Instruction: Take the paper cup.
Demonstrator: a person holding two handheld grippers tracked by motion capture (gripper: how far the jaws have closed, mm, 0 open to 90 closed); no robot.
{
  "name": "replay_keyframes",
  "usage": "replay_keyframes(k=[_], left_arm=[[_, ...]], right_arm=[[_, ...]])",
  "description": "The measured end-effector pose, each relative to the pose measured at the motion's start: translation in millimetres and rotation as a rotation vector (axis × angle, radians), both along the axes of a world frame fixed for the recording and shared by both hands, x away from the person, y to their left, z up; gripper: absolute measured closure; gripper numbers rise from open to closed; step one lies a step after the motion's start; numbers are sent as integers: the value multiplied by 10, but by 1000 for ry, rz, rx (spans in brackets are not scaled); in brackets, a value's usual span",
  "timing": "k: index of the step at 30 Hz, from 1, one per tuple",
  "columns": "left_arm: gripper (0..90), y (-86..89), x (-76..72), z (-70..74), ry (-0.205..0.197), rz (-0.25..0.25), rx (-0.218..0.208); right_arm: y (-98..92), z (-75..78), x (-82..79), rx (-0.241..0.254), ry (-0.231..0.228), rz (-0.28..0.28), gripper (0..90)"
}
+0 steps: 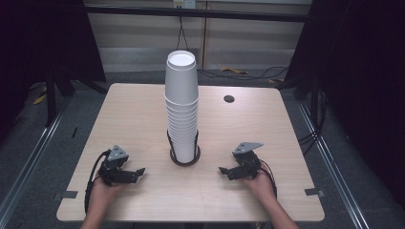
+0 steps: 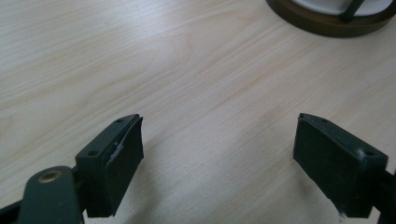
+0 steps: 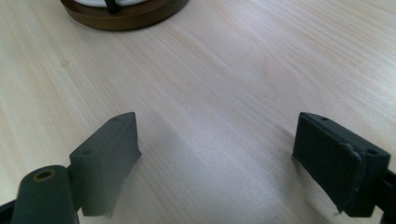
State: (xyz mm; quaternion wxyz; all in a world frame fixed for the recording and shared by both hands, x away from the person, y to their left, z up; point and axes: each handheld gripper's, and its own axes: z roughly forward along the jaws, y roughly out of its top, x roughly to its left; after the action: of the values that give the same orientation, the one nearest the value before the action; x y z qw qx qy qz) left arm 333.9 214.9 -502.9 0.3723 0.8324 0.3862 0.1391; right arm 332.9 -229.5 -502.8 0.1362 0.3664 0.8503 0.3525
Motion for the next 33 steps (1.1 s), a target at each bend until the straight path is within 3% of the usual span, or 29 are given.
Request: replay_keyframes(k=[2, 7, 12, 17, 21, 28, 33], left_arm=[[159, -5, -1, 39, 8, -2, -15], [160, -52, -14, 195, -7, -24, -43], [160, -107, 15, 352, 6, -61, -30], [157, -86, 54, 538, 35, -56, -90], [157, -108, 66, 673, 46, -64, -91], [161, -190, 88, 803, 72, -102, -117], [161, -216, 123, 1030, 24, -125, -118]], right_arm=[[0, 42, -1, 12, 13, -4, 140], [78, 297, -30, 53, -26, 32, 140], [159, 503, -39, 101, -46, 62, 138], [180, 688, 12, 125, -58, 78, 135], [199, 779, 54, 144, -56, 81, 135], [286, 845, 111, 130, -60, 122, 134], [352, 937, 121, 141, -74, 141, 134]])
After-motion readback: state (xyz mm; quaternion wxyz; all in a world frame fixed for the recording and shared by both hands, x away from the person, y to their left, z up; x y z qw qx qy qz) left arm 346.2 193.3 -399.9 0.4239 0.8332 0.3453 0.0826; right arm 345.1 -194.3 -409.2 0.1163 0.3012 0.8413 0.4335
